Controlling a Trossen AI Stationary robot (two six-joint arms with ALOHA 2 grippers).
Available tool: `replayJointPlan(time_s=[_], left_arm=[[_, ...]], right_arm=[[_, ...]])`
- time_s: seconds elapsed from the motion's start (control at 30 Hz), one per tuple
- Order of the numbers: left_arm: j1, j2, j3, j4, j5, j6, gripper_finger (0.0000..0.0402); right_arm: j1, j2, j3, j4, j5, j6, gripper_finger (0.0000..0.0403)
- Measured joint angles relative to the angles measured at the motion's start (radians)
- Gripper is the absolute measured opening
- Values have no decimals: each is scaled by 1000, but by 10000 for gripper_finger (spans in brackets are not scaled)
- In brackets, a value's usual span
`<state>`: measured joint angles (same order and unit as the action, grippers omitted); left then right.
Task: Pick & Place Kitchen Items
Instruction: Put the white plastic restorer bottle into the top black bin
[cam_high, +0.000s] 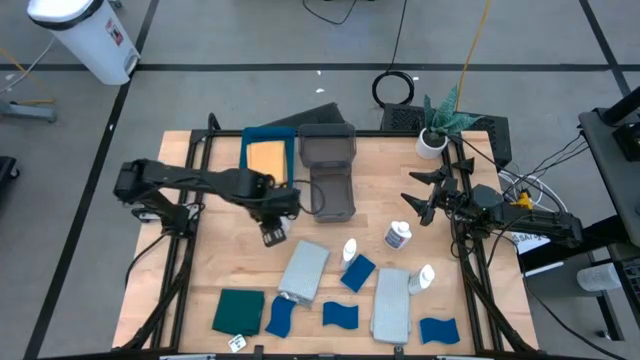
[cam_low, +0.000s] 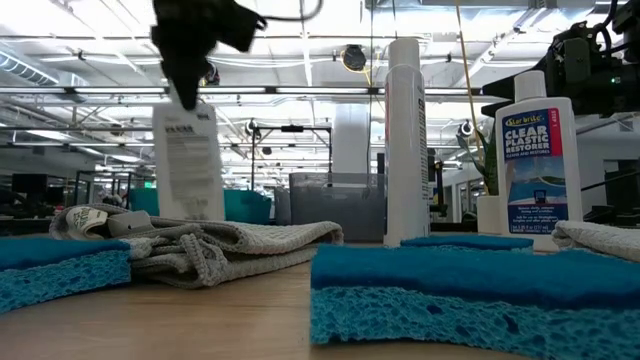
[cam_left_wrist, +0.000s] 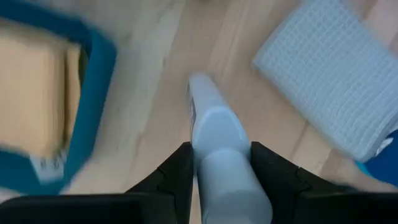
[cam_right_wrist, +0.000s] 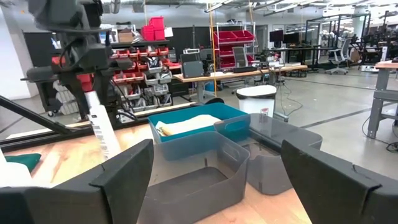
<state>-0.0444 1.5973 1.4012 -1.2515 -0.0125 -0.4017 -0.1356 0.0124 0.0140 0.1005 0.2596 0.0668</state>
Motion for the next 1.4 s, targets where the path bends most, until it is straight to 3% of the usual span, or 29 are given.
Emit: replayJointPlan(time_s=[0.3,0.57,0.7,0.83,1.03,1.2,1.4], left_arm=[[66,34,0,66,73,152,136],[90,-2,-8,103,45,143,307],[73,-72,-7,135,-67,118,366],[12,-177,-12,182,-204,68,395],[-144,-342,-213,256,-436,-92,378],[-227,-470,-451,370,-496,-297,366],[-291,-553,-836,729,-539,-401,370]], right_arm=[[0,0,0,0,0,0,334],[0,0,0,0,0,0,334],[0,0,0,0,0,0,334],[0,0,0,0,0,0,334],[0,0,0,0,0,0,334],[0,0,0,0,0,0,334],[0,0,0,0,0,0,334]])
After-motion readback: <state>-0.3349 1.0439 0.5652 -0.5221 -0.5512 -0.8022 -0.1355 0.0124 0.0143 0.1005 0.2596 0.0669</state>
